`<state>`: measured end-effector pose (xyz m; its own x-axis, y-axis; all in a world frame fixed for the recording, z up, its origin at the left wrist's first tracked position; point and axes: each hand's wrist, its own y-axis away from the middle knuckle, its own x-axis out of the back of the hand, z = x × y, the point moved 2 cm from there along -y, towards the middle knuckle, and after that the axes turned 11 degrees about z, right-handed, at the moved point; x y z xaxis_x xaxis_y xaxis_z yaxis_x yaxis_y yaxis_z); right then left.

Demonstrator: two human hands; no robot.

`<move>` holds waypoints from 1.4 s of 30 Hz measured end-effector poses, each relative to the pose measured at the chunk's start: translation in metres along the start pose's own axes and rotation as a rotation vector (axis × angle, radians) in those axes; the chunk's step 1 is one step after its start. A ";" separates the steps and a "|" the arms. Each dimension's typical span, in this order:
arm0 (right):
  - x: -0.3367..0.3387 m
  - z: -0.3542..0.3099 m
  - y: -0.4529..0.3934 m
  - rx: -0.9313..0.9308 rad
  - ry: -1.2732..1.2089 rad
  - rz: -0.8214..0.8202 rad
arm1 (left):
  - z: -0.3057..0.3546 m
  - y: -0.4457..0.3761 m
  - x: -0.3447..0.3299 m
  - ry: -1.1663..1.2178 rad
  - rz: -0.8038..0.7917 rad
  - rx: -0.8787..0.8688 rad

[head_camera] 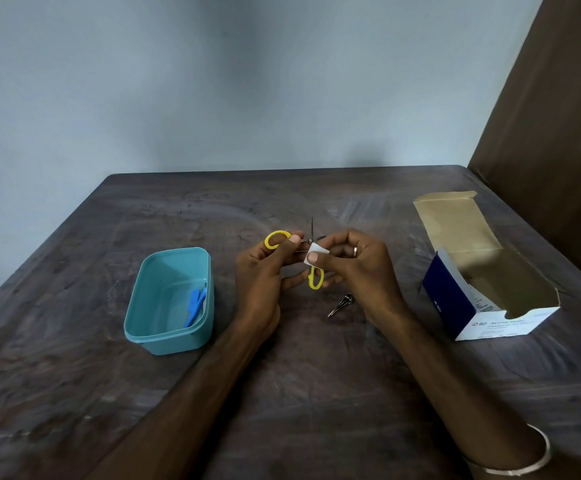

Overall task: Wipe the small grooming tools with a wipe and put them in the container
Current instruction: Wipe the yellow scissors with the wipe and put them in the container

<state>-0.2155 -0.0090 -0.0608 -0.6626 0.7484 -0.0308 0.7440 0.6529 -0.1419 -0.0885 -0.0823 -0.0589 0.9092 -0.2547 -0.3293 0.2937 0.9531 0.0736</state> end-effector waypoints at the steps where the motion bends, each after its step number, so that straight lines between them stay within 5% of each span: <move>1: 0.000 -0.001 0.000 0.034 0.022 0.008 | 0.000 0.001 -0.001 -0.003 0.001 -0.012; 18: -0.005 0.002 0.004 0.119 0.177 0.066 | -0.010 0.009 -0.006 -0.068 0.041 -0.206; 42: -0.010 0.003 0.008 0.181 0.294 0.046 | -0.007 0.012 -0.005 -0.103 0.057 -0.259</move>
<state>-0.2035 -0.0119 -0.0647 -0.5561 0.7953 0.2414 0.7277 0.6062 -0.3209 -0.0918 -0.0682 -0.0627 0.9511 -0.2025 -0.2333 0.1683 0.9729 -0.1583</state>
